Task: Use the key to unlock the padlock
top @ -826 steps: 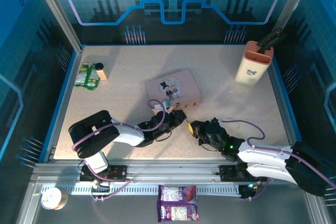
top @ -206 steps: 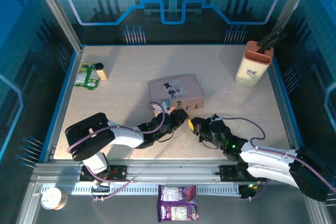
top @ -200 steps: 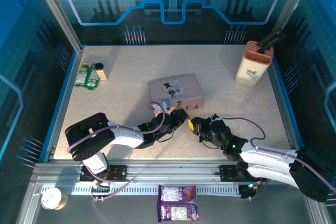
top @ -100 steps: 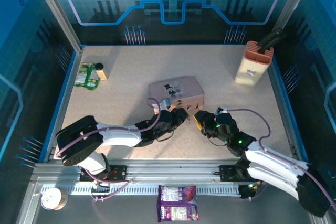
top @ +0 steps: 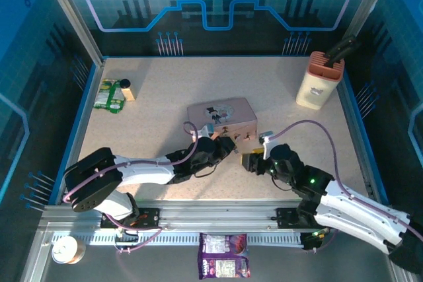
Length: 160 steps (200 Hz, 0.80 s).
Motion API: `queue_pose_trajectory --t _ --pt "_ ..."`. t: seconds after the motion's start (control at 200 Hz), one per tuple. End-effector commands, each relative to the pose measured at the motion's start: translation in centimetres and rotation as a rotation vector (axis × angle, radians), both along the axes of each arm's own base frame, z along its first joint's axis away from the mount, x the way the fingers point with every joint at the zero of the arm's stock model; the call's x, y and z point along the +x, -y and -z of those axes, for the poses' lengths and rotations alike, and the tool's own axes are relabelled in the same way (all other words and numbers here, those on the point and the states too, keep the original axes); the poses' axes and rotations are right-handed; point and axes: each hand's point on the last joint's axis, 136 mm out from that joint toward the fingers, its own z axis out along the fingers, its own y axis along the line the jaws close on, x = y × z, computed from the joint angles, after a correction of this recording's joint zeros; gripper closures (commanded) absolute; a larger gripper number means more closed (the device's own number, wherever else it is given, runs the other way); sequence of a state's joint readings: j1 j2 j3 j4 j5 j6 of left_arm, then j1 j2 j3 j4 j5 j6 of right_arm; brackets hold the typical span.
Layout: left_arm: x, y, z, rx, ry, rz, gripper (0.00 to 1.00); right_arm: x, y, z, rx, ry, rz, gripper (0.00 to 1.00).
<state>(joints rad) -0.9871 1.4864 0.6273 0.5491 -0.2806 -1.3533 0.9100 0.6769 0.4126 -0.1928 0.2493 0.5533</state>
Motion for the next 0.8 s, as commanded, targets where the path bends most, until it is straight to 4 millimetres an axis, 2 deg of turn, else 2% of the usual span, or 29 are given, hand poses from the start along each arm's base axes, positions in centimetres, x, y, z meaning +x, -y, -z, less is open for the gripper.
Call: queue_pose_trajectory --t 0.0,0.1,0.205,0.46,0.795 --pt "0.8 -0.3 -3.5 -0.073 0.070 -0.015 1.00 0.6 -1.3 -1.7 -0.190 0.278 -0.115 0.46" --pt "0.7 -0.5 -3.4 -0.075 0.070 -0.010 1.00 0.2 -3.1 -1.3 -0.265 0.376 -0.186 0.48" --pt "0.6 -0.2 -3.7 -0.081 0.077 0.008 1.00 0.8 -3.8 -1.4 -0.309 0.476 -0.175 0.50" --pt "0.1 -0.3 -3.7 -0.083 0.072 0.025 1.00 2.1 -3.0 -1.8 -0.332 0.559 -0.101 0.56" --pt "-0.2 0.1 -3.8 -0.089 0.065 0.047 1.00 1.9 -3.1 -0.2 -0.332 0.542 -0.119 0.62"
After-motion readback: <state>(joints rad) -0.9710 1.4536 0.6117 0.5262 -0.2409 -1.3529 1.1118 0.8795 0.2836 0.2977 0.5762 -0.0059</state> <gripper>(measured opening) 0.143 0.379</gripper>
